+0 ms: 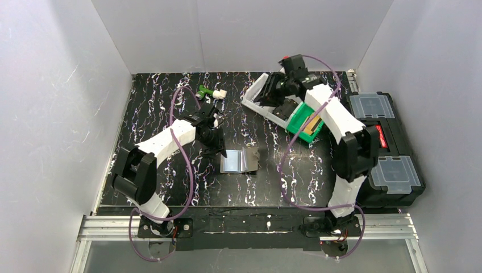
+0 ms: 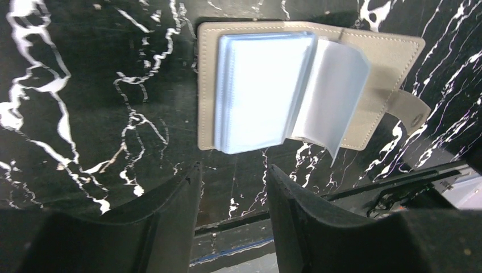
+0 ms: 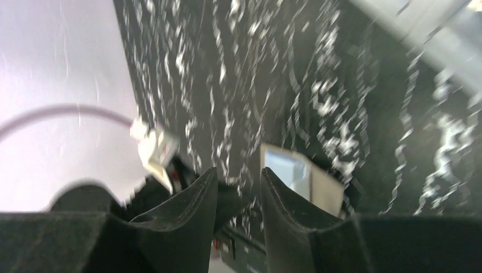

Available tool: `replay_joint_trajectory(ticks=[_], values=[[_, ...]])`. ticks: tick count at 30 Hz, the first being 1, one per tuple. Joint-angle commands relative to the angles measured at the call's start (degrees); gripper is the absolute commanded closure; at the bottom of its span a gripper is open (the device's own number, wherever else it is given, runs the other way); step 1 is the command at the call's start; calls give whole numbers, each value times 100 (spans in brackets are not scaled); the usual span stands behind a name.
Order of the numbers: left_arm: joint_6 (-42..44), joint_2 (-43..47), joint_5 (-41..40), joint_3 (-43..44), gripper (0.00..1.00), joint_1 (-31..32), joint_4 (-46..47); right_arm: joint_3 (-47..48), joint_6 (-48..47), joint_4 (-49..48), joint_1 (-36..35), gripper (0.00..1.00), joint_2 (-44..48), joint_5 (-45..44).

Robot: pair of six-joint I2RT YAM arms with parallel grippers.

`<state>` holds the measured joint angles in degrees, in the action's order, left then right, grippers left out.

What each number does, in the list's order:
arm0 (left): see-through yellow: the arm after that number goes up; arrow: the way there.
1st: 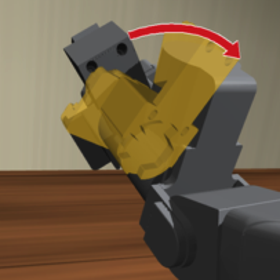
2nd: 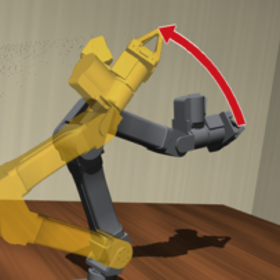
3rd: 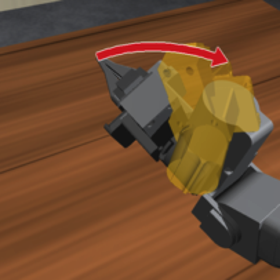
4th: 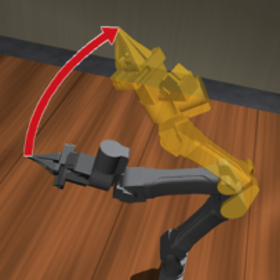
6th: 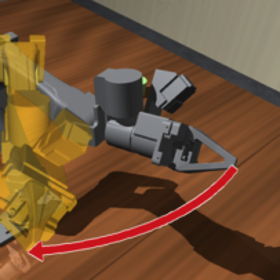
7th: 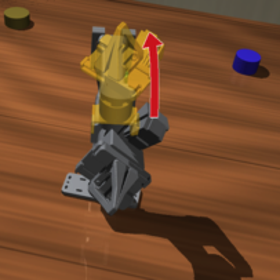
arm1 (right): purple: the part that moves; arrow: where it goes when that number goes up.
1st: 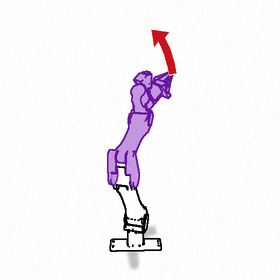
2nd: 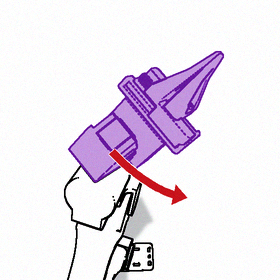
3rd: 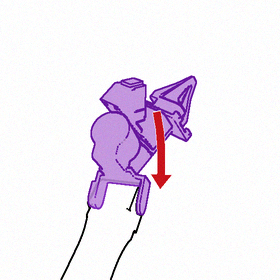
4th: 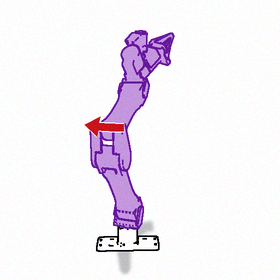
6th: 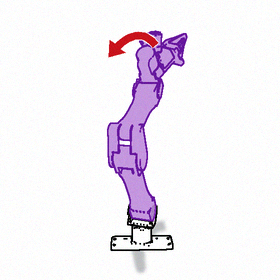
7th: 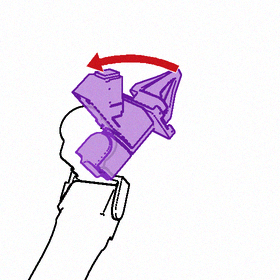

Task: Take the credit cards out of the card holder
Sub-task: Place the credit card in the storage box, then remove the credit card from the card holder.

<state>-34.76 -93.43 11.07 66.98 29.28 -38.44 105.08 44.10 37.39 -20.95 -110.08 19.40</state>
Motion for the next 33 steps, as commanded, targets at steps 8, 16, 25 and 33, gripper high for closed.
replay_joint_trajectory(ticks=[8,16,25,33], values=[[-197,869,-129,-559,57,-771,-188,-1824,-89,-225,-1956,54,916,-293],[-101,1223,22,-797,58,-1142,-249,-1649,-344,153,-2730,51,264,-899],[-95,1201,179,-804,59,-1168,-206,-1041,-591,707,-2981,38,-645,-1736],[-52,1135,211,-850,60,-1167,-169,-796,-753,810,-3141,28,-1077,-2180]])
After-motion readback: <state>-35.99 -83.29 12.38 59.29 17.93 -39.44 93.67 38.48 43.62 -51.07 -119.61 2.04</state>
